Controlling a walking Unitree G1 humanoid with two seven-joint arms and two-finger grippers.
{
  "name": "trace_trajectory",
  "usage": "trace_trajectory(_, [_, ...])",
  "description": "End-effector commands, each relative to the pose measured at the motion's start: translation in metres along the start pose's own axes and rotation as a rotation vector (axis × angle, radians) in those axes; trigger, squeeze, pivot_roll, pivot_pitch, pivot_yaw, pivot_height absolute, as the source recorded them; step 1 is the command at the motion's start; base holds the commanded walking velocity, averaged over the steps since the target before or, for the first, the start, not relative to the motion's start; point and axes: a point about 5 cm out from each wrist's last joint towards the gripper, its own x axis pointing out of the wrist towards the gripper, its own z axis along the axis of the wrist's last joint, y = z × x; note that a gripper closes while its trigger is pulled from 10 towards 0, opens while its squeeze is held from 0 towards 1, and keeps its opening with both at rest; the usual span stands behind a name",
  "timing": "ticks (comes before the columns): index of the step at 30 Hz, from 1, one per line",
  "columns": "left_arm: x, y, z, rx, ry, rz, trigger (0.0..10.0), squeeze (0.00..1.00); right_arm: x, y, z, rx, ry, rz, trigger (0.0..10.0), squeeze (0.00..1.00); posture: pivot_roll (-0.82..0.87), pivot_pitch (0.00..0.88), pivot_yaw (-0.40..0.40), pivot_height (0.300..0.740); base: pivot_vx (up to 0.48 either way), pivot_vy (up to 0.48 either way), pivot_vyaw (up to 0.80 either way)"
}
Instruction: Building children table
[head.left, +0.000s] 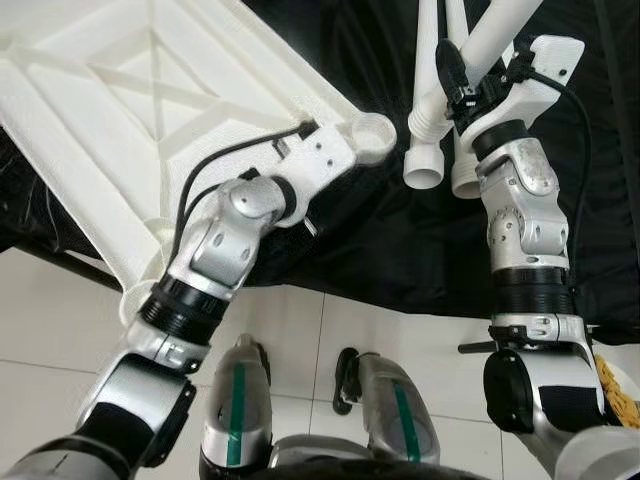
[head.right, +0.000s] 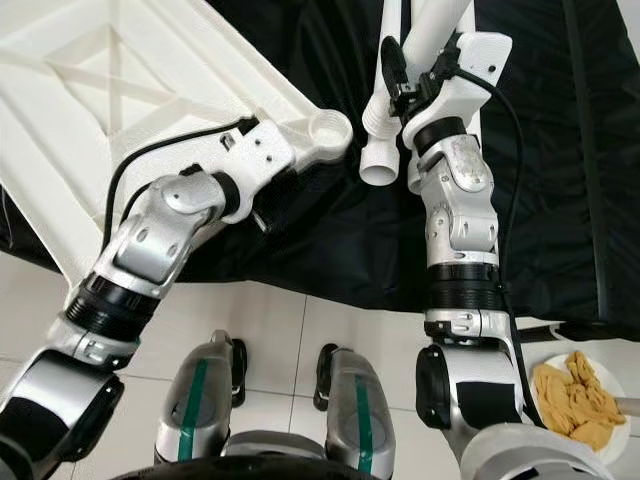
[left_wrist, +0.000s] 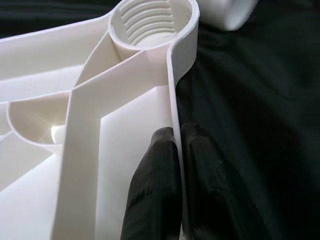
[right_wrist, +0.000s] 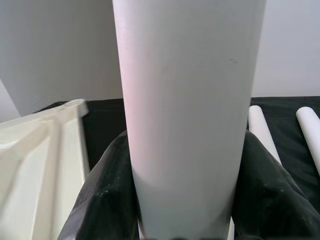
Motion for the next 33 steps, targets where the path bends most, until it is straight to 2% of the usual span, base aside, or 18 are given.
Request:
trace_trajectory(1, [0.001,-0.016,0.005,0.034,-0.061,-0.12,8.8,0.0,0.002,-0.002,0.005,-0.007,-0.023,-0.001,10.0,0.0,0.1,0.066,-0.015,0.74,0.0,0.0,0.0])
trace_trajectory(2, [0.001,-0.016,0.005,0.034,-0.061,-0.12,8.8,0.0,0.002,-0.002,0.005,-0.007,-0.023,-0.001,10.0,0.0,0.1,0.066,-0.015,0.74,0.0,0.0,0.0])
trace_trajectory(3, [-0.003,-0.017,0.003,0.044,-0.068,-0.157,10.0,0.0,0.003,-0.002,0.005,-0.007,-0.024,0.0,10.0,0.0,0.1,0.065,-0.016,0.74,0.0,0.0,0.0])
trace_trajectory(8, [-0.002,-0.011,0.0,0.046,-0.032,-0.144,10.0,0.0,0.004,-0.002,0.006,-0.01,-0.027,0.0,10.0,0.0,0.1,0.067,-0.014,0.74,0.0,0.0,0.0])
trace_trajectory(9, [-0.002,-0.007,-0.001,0.02,-0.025,-0.129,10.0,0.82,0.004,-0.002,0.006,-0.01,-0.028,0.0,10.0,0.0,0.1,0.069,-0.013,0.74,0.0,0.0,0.0])
trace_trajectory(10, [-0.002,-0.006,-0.001,0.01,-0.023,-0.123,10.0,1.0,0.005,-0.002,0.006,-0.011,-0.029,0.0,10.0,0.0,0.1,0.069,-0.013,0.74,0.0,0.0,0.0])
trace_trajectory(13, [-0.002,-0.004,-0.001,0.005,-0.023,-0.118,10.0,1.0,0.004,-0.003,0.007,-0.01,-0.031,-0.001,10.0,0.0,0.1,0.07,-0.013,0.74,0.0,0.0,0.0])
trace_trajectory(17, [-0.005,0.009,-0.005,0.021,0.011,-0.073,10.0,1.0,0.004,-0.001,0.008,0.0,-0.041,0.015,10.0,0.0,0.09,0.074,-0.014,0.74,0.0,0.0,0.0])
trace_trajectory(19, [-0.005,0.009,-0.005,0.021,0.011,-0.073,10.0,1.0,0.004,-0.001,0.008,0.0,-0.041,0.015,10.0,0.0,0.09,0.074,-0.014,0.74,0.0,0.0,0.0])
trace_trajectory(20, [-0.01,0.014,-0.002,0.016,-0.004,-0.081,10.0,0.0,0.004,0.0,0.009,0.007,-0.043,0.024,10.0,0.0,0.09,0.074,-0.015,0.74,0.0,0.0,0.0])
trace_trajectory(21, [-0.01,0.014,-0.002,0.016,-0.004,-0.081,10.0,0.0,0.004,0.0,0.009,0.007,-0.043,0.024,10.0,0.0,0.09,0.074,-0.015,0.74,0.0,0.0,0.0])
trace_trajectory(24, [-0.024,0.033,0.011,-0.02,-0.08,-0.062,10.0,0.0,0.004,0.0,0.009,0.019,-0.039,0.032,10.0,0.0,0.09,0.075,-0.018,0.74,0.0,0.0,0.0])
trace_trajectory(26, [-0.037,0.048,0.022,-0.07,-0.164,-0.05,10.0,0.0,0.004,0.001,0.008,0.032,-0.032,0.036,10.0,0.0,0.1,0.077,-0.025,0.74,0.0,0.0,0.0])
trace_trajectory(27, [-0.037,0.048,0.022,-0.07,-0.164,-0.05,10.0,0.0,0.004,0.001,0.008,0.032,-0.032,0.036,10.0,0.0,0.1,0.077,-0.025,0.74,0.0,0.0,0.0])
trace_trajectory(30, [-0.048,0.066,0.031,-0.109,-0.234,-0.004,10.0,0.0,0.006,0.002,0.007,0.051,-0.025,0.05,10.0,0.0,0.1,0.078,-0.034,0.74,0.0,0.0,0.0])
trace_trajectory(31, [-0.048,0.066,0.031,-0.109,-0.234,-0.004,10.0,0.0,0.006,0.002,0.007,0.051,-0.025,0.05,10.0,0.0,0.1,0.078,-0.034,0.74,0.0,0.0,0.0])
trace_trajectory(32, [-0.052,0.075,0.033,-0.129,-0.254,0.032,10.0,0.0,0.007,0.004,0.007,0.061,-0.022,0.064,10.0,0.0,0.1,0.078,-0.034,0.74,0.0,0.0,0.0])
trace_trajectory(33, [-0.053,0.077,0.033,-0.134,-0.258,0.039,10.0,0.0,0.007,0.005,0.007,0.063,-0.021,0.067,10.0,0.0,0.1,0.078,-0.034,0.74,0.0,0.0,0.0])
